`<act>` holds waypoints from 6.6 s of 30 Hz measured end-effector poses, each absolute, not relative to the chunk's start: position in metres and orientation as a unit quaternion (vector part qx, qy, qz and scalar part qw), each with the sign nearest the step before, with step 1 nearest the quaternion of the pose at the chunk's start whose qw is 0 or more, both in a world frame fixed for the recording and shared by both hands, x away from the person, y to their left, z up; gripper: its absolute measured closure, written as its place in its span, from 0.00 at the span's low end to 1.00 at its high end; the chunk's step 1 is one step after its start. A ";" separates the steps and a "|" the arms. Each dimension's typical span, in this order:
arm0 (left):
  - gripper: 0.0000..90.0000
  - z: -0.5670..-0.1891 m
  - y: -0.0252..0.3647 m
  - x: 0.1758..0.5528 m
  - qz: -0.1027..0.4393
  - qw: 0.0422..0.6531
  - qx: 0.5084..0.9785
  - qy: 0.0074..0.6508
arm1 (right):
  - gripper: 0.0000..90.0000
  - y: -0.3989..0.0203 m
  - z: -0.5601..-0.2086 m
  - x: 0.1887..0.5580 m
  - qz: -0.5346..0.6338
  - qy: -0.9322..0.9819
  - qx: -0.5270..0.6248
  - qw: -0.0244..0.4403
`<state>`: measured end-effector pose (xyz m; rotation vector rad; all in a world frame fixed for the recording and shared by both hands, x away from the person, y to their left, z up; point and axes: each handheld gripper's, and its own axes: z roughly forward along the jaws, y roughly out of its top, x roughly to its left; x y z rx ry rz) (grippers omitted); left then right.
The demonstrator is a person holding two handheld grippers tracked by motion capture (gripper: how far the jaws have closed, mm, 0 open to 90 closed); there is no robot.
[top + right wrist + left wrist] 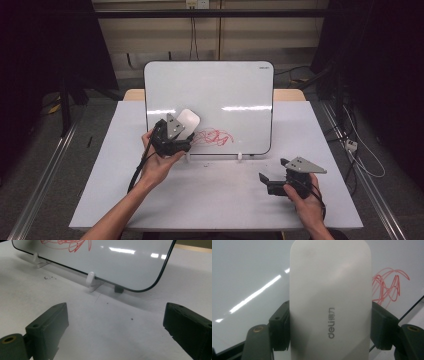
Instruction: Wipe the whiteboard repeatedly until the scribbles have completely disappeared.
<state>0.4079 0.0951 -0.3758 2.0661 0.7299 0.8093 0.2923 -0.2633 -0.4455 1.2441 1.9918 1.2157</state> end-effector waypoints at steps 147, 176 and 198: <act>0.34 -0.391 0.016 0.418 0.381 0.300 0.846 0.221 | 0.07 -0.264 -0.444 0.290 0.449 0.731 0.449 0.248; 0.34 -0.411 0.003 0.401 0.380 0.290 0.856 0.198 | 0.07 -0.264 -0.444 0.290 0.449 0.732 0.449 0.247; 0.34 -0.389 0.038 0.420 0.379 0.309 0.839 0.238 | 0.07 -0.266 -0.444 0.289 0.449 0.729 0.453 0.247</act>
